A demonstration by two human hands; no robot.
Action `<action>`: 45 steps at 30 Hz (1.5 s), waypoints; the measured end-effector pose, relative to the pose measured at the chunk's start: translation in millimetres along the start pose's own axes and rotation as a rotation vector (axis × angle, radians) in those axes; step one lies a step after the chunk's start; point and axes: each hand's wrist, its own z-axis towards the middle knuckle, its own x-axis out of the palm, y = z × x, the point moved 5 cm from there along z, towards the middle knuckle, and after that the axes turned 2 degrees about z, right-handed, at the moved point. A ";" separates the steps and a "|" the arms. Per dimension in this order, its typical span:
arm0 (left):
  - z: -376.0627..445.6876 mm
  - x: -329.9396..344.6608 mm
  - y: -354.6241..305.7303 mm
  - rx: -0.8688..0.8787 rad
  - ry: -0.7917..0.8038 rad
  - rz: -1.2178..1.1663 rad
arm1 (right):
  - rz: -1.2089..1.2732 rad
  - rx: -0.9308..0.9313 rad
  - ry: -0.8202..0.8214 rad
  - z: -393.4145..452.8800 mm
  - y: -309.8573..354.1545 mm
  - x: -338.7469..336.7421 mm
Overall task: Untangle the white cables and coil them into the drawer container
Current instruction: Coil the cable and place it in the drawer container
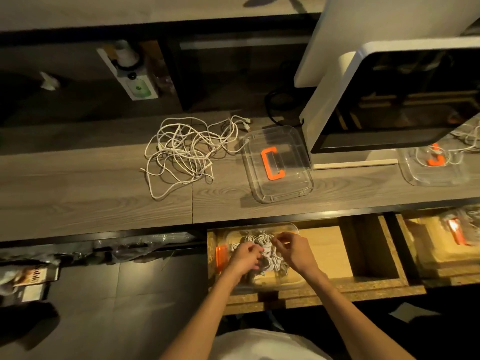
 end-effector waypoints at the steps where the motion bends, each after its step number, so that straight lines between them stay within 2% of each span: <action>1: 0.3 -9.7 -3.1 0.015 -0.020 -0.006 | -0.002 -0.053 0.008 5.3 16.4 -1.3; 7: -10.5 -81.2 -24.6 0.118 -0.223 -0.001 | 0.046 -0.330 0.041 53.0 138.2 -2.9; 11: -15.7 -134.0 -40.5 0.164 -0.324 -0.083 | 0.021 -0.425 0.059 88.4 216.2 11.3; 14: -17.8 -172.8 -52.7 0.188 -0.412 -0.138 | -0.070 -0.427 0.075 115.6 254.9 26.3; 18: -23.9 -221.8 -73.1 0.223 -0.535 -0.178 | -0.266 -0.379 0.148 131.4 274.6 38.7; 22: -45.6 -265.0 -111.1 0.355 -0.707 -0.168 | -0.209 -0.537 0.090 131.3 304.1 12.8; 28: -80.4 -303.9 -197.2 0.594 -0.883 0.081 | -0.129 -0.801 -0.177 117.1 379.3 -73.7; 30: -89.2 -310.0 -237.6 0.747 -0.878 0.134 | -0.082 -0.842 -0.246 109.1 402.2 -102.1; 32: -90.1 -312.5 -272.4 0.825 -0.820 0.174 | -0.004 -0.856 -0.291 98.8 422.4 -127.5; 35: -83.2 -310.1 -317.2 0.860 -0.668 0.166 | 0.074 -0.844 -0.346 83.8 445.7 -160.6; 37: -73.6 -305.7 -336.6 0.851 -0.568 0.139 | 0.051 -0.835 -0.309 76.0 456.9 -174.0; 39: -64.7 -294.6 -345.5 0.824 -0.486 0.108 | 0.002 -0.815 -0.289 67.5 465.5 -185.4; 41: -55.2 -279.6 -348.6 0.825 -0.396 0.051 | 0.032 -0.804 -0.355 60.8 471.5 -203.6; 43: -47.4 -261.3 -350.0 0.866 -0.355 0.160 | 0.120 -0.803 -0.418 55.2 476.7 -225.1; 45: -34.6 -250.1 -339.8 0.831 -0.339 0.310 | 0.176 -0.809 -0.434 53.8 481.5 -242.0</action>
